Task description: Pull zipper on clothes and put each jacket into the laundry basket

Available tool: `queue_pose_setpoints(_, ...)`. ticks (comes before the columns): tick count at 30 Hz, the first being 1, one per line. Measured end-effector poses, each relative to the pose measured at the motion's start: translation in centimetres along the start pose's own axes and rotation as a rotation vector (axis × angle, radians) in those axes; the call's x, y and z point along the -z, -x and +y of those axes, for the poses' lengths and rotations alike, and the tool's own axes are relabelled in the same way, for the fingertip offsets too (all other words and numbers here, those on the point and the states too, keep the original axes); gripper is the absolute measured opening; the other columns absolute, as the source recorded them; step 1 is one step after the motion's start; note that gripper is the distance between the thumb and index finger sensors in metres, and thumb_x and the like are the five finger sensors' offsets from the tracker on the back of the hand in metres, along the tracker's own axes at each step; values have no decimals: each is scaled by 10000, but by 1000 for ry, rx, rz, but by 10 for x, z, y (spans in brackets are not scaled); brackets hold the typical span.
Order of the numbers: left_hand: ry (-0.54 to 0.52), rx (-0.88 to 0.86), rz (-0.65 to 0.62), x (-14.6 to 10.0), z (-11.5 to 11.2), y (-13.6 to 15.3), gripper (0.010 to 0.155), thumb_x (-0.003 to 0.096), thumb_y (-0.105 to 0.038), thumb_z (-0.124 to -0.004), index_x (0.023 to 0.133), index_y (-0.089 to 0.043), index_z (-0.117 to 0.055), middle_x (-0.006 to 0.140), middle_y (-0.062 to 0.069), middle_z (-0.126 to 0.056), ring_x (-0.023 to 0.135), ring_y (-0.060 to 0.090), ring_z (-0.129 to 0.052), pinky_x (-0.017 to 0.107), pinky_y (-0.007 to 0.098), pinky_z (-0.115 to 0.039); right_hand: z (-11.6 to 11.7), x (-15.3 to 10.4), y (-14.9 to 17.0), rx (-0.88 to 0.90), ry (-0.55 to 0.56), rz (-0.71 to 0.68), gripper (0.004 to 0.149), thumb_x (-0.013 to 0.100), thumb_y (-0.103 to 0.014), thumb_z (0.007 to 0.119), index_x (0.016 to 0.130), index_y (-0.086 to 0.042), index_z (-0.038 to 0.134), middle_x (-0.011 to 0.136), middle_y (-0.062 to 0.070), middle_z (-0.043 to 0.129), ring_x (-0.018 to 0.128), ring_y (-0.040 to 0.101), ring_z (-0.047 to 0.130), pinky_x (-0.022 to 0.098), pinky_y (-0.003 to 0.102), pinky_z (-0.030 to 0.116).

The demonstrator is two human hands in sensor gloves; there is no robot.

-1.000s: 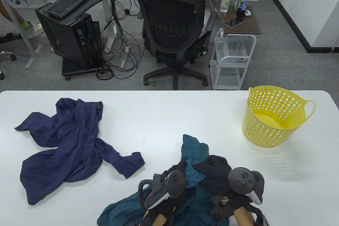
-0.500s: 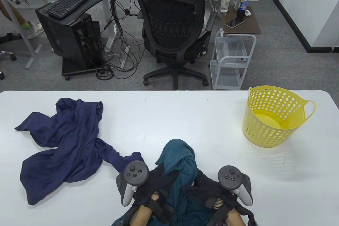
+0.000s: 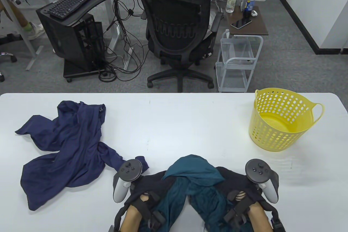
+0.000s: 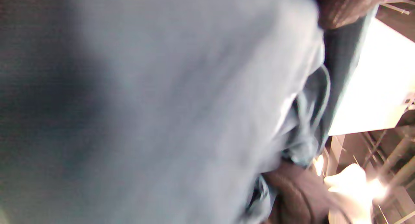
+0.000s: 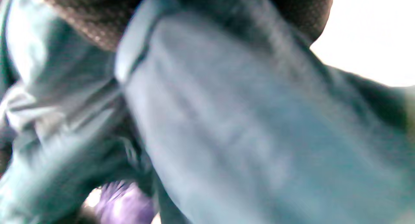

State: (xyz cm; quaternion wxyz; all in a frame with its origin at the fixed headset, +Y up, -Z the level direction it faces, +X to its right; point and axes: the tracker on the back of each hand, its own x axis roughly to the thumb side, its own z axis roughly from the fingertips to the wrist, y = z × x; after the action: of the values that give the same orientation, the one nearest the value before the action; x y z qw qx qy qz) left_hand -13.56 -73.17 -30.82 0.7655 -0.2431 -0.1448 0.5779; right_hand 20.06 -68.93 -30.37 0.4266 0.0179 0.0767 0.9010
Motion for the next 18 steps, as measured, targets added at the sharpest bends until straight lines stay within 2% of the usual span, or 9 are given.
queue_pose_setpoints(3, 54, -6, -14, 1, -5, -4, 548, 418, -595, -690, 792, -274, -930, 568, -80, -1124, 485, 208, -1103, 491, 496, -827, -26, 2, -41, -240, 175, -48, 376, 515, -188, 845, 862, -326, 891, 893, 31, 867, 679, 346, 856, 624, 605, 614)
queue_pose_setpoints(6, 216, -6, -82, 2, -20, -15, 590, 429, -607, -633, 823, -268, -914, 618, -48, -1117, 533, 244, -1087, 514, 521, -801, -44, 4, -91, -533, 304, -186, 398, 524, -162, 824, 844, -391, 888, 957, -21, 810, 815, 334, 777, 695, 647, 518)
queue_pose_setpoints(9, 331, -18, -129, -3, -31, -25, 651, 442, -631, -569, 930, -282, -823, 801, -8, -1037, 699, 310, -1005, 589, 566, -723, -49, 1, -120, -622, 443, -403, 403, 523, -201, 823, 830, -456, 876, 992, -74, 785, 939, 311, 702, 730, 649, 471)
queue_pose_setpoints(12, 366, 27, -103, -3, -33, -23, 731, 446, -670, -524, 1058, -285, -633, 1032, 25, -844, 917, 382, -810, 661, 604, -620, -42, 9, -115, -602, 581, -449, 473, 508, -260, 841, 941, -439, 775, 1094, -64, 683, 1056, 347, 520, 743, 664, 413)
queue_pose_setpoints(14, 291, 113, 30, 0, -27, -12, 751, 450, -691, -538, 1092, -302, -556, 1108, 54, -734, 995, 405, -691, 681, 632, -561, -31, 28, -94, -666, 537, -298, 681, 463, -390, 903, 1064, -399, 584, 1172, -24, 545, 1074, 391, 435, 729, 670, 418)
queue_pose_setpoints(15, 176, 226, 168, 0, -21, -4, 763, 446, -692, -565, 1100, -301, -528, 1127, 98, -693, 1007, 433, -651, 684, 649, -533, -22, 41, -76, -718, 422, -128, 774, 454, -433, 912, 1098, -370, 488, 1201, -17, 456, 1086, 409, 367, 734, 674, 393)
queue_pose_setpoints(16, 74, 346, 262, 0, -17, 1, 773, 440, -686, -589, 1098, -287, -522, 1127, 99, -683, 1005, 446, -642, 679, 656, -526, -14, 48, -60, -745, 326, 6, 819, 443, -465, 913, 1108, -355, 448, 1214, -20, 410, 1098, 407, 320, 741, 674, 369)
queue_pose_setpoints(17, -30, 504, 337, 0, -12, 5, 766, 437, -682, -596, 1087, -281, -540, 1113, 97, -702, 991, 442, -663, 669, 648, -546, -7, 54, -46, -748, 242, 73, 833, 436, -481, 912, 1108, -338, 440, 1218, -8, 382, 1095, 421, 304, 736, 674, 371)
queue_pose_setpoints(18, -108, 645, 385, -1, -8, 5, 762, 433, -681, -596, 1077, -277, -555, 1098, 81, -726, 974, 430, -698, 661, 637, -571, 0, 55, -33, -724, 202, 93, 820, 437, -477, 912, 1105, -312, 467, 1215, 15, 387, 1087, 434, 311, 730, 673, 381)
